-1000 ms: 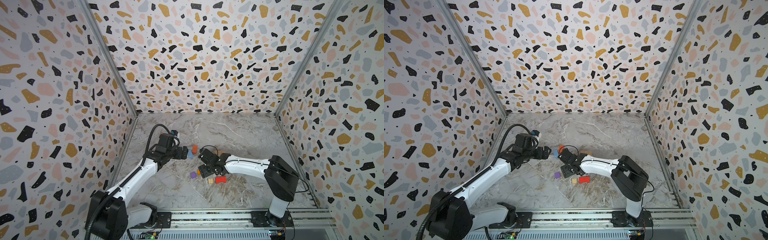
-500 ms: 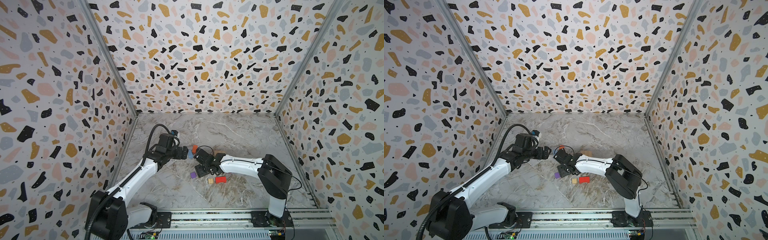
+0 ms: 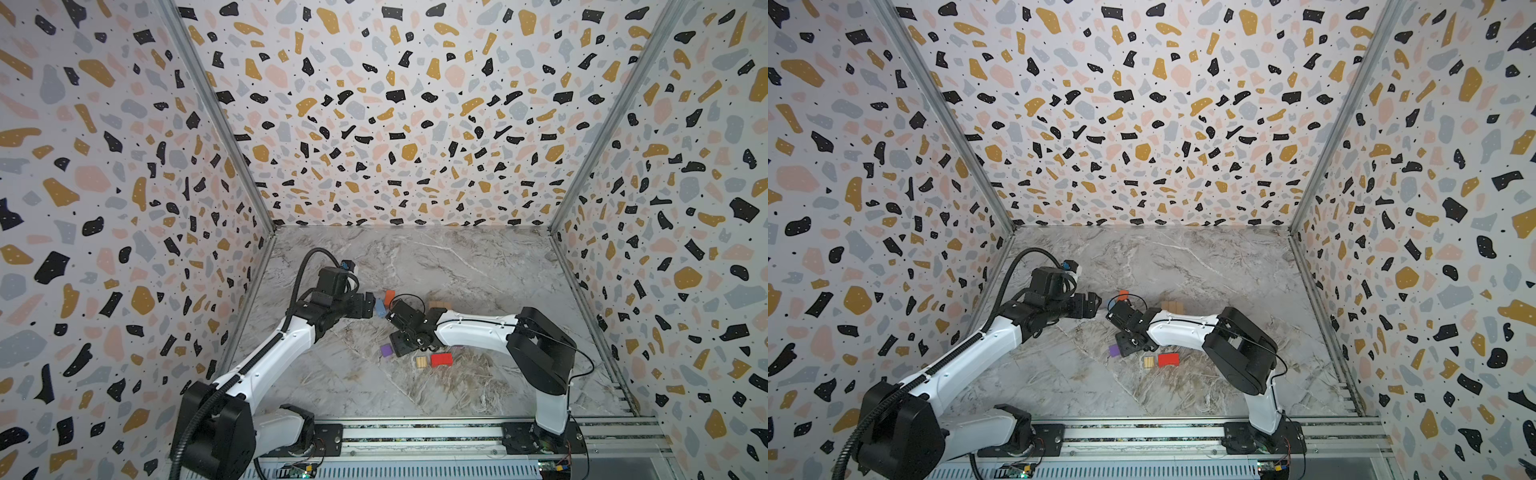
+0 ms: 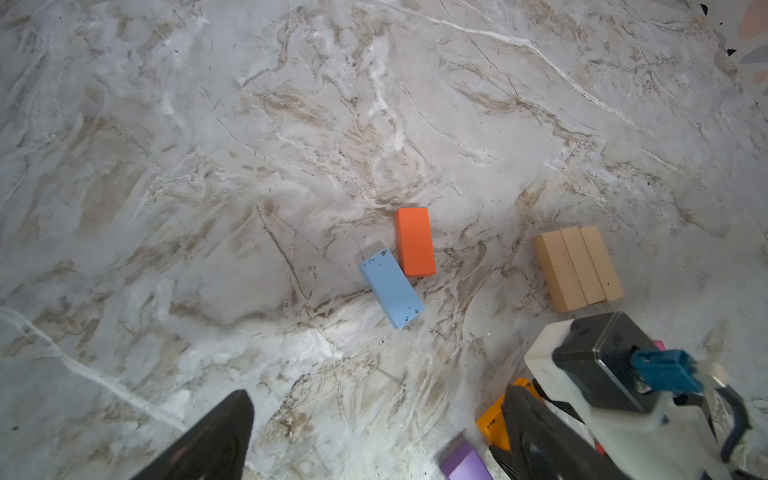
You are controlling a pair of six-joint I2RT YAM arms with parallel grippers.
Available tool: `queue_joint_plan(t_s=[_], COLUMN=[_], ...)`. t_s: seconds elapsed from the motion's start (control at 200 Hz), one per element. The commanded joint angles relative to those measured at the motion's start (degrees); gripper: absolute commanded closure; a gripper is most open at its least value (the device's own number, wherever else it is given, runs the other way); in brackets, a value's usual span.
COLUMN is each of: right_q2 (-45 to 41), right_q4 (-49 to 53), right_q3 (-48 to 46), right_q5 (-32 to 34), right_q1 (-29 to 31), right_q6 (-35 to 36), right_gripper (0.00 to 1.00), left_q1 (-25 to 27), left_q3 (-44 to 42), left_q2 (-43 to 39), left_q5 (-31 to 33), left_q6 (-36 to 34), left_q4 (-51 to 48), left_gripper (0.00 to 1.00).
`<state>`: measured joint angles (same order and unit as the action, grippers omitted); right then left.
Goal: Build the wood block tower
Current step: 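Lower the right gripper onto the orange block and close on it, then carry the orange block with the right gripper over the three upright bars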
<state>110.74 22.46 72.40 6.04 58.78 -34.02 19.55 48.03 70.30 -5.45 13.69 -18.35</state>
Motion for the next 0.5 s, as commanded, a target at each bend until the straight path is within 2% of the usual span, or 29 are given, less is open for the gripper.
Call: queue_joint_plan(t_s=[0.0, 0.315, 0.496], right_q2=[0.07, -0.50, -2.17], right_q4=[1.14, 1.74, 4.08], right_q3=[1.68, 1.66, 2.17], right_q5=[1.40, 2.80, 6.22], right_q1=[0.33, 0.30, -0.02], right_q6=[-0.91, -1.21, -3.79], right_gripper=[0.33, 0.38, 0.43], left_q1=[-0.38, -0.34, -0.35], left_q3=[-0.31, -0.33, -0.42], left_q2=[-0.83, -0.64, -0.44], left_q5=[0.27, 0.03, -0.93], left_q6=[0.02, 0.02, -0.11], left_q4=[0.99, 1.05, 1.03], left_gripper=[0.05, 0.05, 0.05])
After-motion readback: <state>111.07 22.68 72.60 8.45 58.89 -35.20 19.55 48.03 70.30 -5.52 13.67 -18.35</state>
